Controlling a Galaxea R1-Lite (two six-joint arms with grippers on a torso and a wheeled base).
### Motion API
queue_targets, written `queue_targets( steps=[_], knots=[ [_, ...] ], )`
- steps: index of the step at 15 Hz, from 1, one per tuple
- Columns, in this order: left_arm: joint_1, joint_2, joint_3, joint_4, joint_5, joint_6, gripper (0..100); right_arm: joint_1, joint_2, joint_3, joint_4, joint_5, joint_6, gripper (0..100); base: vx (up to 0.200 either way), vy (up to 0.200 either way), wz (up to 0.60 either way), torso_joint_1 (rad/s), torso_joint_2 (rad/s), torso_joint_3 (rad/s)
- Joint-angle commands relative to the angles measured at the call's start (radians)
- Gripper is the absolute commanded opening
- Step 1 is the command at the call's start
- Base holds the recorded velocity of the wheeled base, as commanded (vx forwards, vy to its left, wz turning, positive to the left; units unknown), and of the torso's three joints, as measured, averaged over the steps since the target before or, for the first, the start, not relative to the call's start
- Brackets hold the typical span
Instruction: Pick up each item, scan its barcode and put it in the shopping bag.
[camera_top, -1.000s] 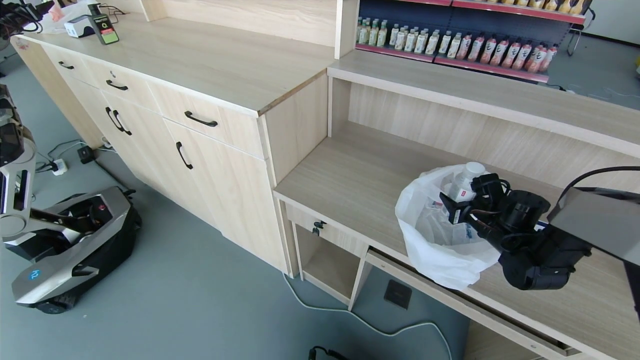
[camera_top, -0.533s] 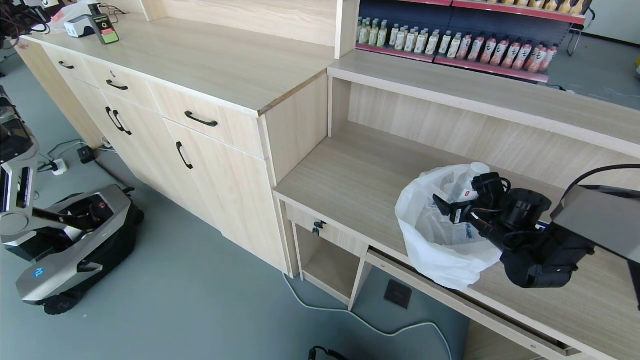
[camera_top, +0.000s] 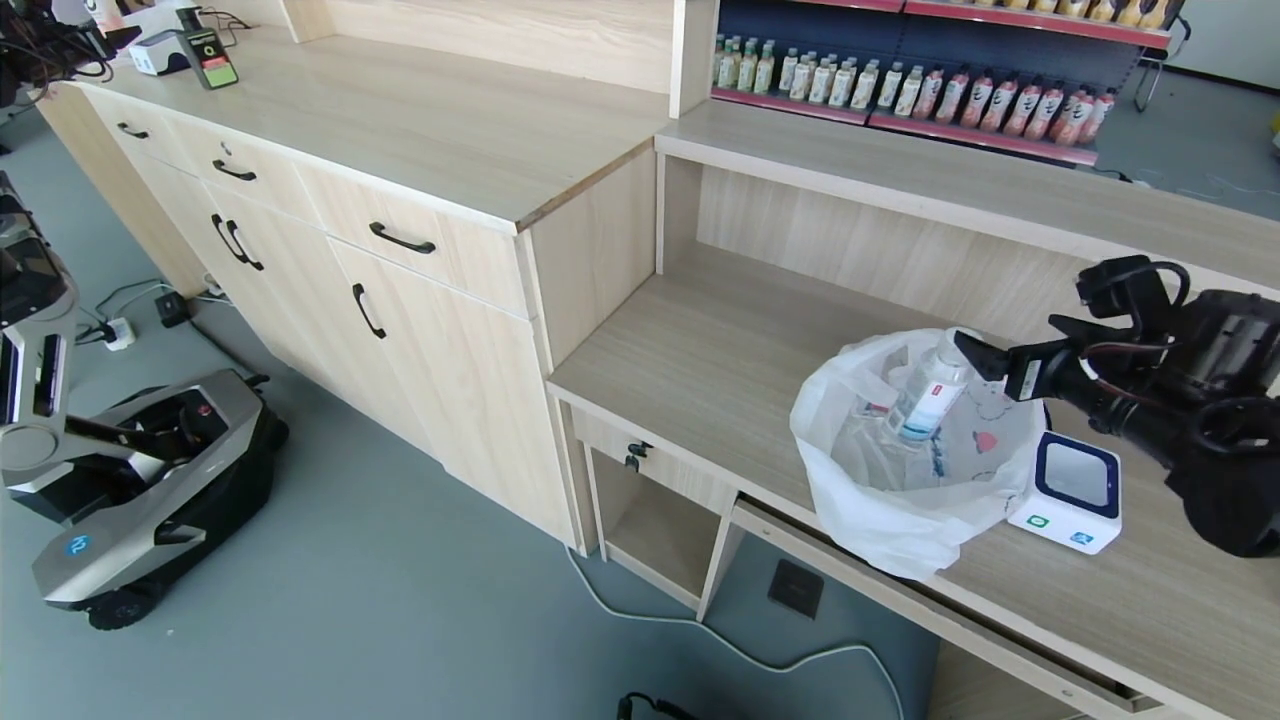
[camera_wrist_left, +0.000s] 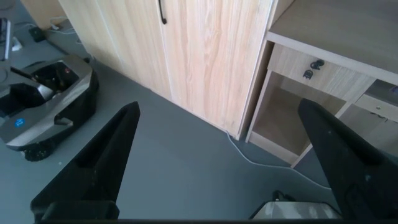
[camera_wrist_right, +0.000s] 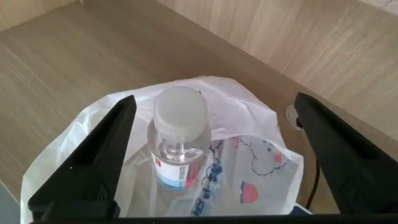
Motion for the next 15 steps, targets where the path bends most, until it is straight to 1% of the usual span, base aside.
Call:
queue_targets(
  steps=[1, 2, 3, 4, 5, 6, 7, 8, 9, 10, 11, 12, 13, 14, 15],
  knots=[
    [0.0, 0.0, 0.0, 0.0, 0.0, 0.0, 100, -0.153, -0.465, 0.173, 0.328, -0.007, -0.017, 100, 0.0, 0.0, 0.0, 0.0, 0.0, 0.0],
    [0.0, 0.0, 0.0, 0.0, 0.0, 0.0, 100, -0.228, -0.525, 0.179, 0.405, -0.008, -0.043, 100, 0.0, 0.0, -0.6, 0.007, 0.0, 0.002],
    [0.0, 0.0, 0.0, 0.0, 0.0, 0.0, 100, -0.291, -0.555, 0.176, 0.451, -0.008, -0.045, 100, 0.0, 0.0, -0.6, 0.002, 0.0, -0.002],
    [0.0, 0.0, 0.0, 0.0, 0.0, 0.0, 100, -0.398, -0.606, 0.163, 0.55, -0.007, -0.043, 100, 0.0, 0.0, -0.6, -0.002, -0.01, 0.002],
    [0.0, 0.0, 0.0, 0.0, 0.0, 0.0, 100, -0.464, -0.627, 0.156, 0.606, -0.008, -0.046, 100, 0.0, 0.0, -0.6, -0.002, 0.01, 0.002],
    [0.0, 0.0, 0.0, 0.0, 0.0, 0.0, 100, -0.55, -0.637, 0.14, 0.667, -0.01, -0.052, 100, 0.0, 0.0, -0.6, 0.007, 0.01, -0.007],
    [0.0, 0.0, 0.0, 0.0, 0.0, 0.0, 100, -0.656, -0.635, 0.133, 0.724, -0.022, -0.077, 100, 0.0, 0.0, -0.6, -0.002, 0.0, -0.002],
    [0.0, 0.0, 0.0, 0.0, 0.0, 0.0, 100, -0.726, -0.618, 0.131, 0.751, -0.086, -0.117, 100, 0.0, 0.0, -0.6, 0.002, 0.01, 0.002],
    [0.0, 0.0, 0.0, 0.0, 0.002, 0.0, 100, -0.763, -0.577, 0.131, 0.754, -0.186, -0.15, 100, 0.0, 0.0, -0.6, 0.002, 0.0, 0.002],
    [0.0, 0.0, 0.0, 0.0, 0.0, 0.0, 100, -0.797, -0.459, 0.107, 0.722, -0.301, -0.175, 100, 0.0, 0.0, -0.6, 0.002, 0.0, 0.002],
    [0.0, 0.0, 0.0, 0.0, 0.0, 0.0, 100, -0.834, -0.339, 0.073, 0.656, -0.33, -0.184, 100, 0.0, 0.0, 0.0, 0.0, 0.0, 0.0],
    [0.0, 0.0, 0.0, 0.0, 0.002, 0.0, 100, -0.852, -0.227, 0.039, 0.576, -0.332, -0.221, 100, 0.0, 0.0, 0.0, 0.0, 0.0, 0.0],
    [0.0, 0.0, 0.0, 0.0, 0.0, 0.0, 100, -0.858, -0.163, 0.022, 0.53, -0.332, -0.27, 100, 0.0, 0.0, 0.0, 0.0, 0.0, 0.0],
    [0.0, 0.0, 0.0, 0.0, 0.0, 0.0, 100, -0.87, -0.066, -0.002, 0.466, -0.33, -0.367, 100, 0.0, 0.0, 0.0, 0.0, 0.0, 0.0],
    [0.0, 0.0, 0.0, 0.0, 0.002, 0.0, 100, -0.884, 0.02, -0.041, 0.445, -0.329, -0.453, 100, 0.0, 0.0, 0.0, 0.0, 0.0, 0.0]
  ],
)
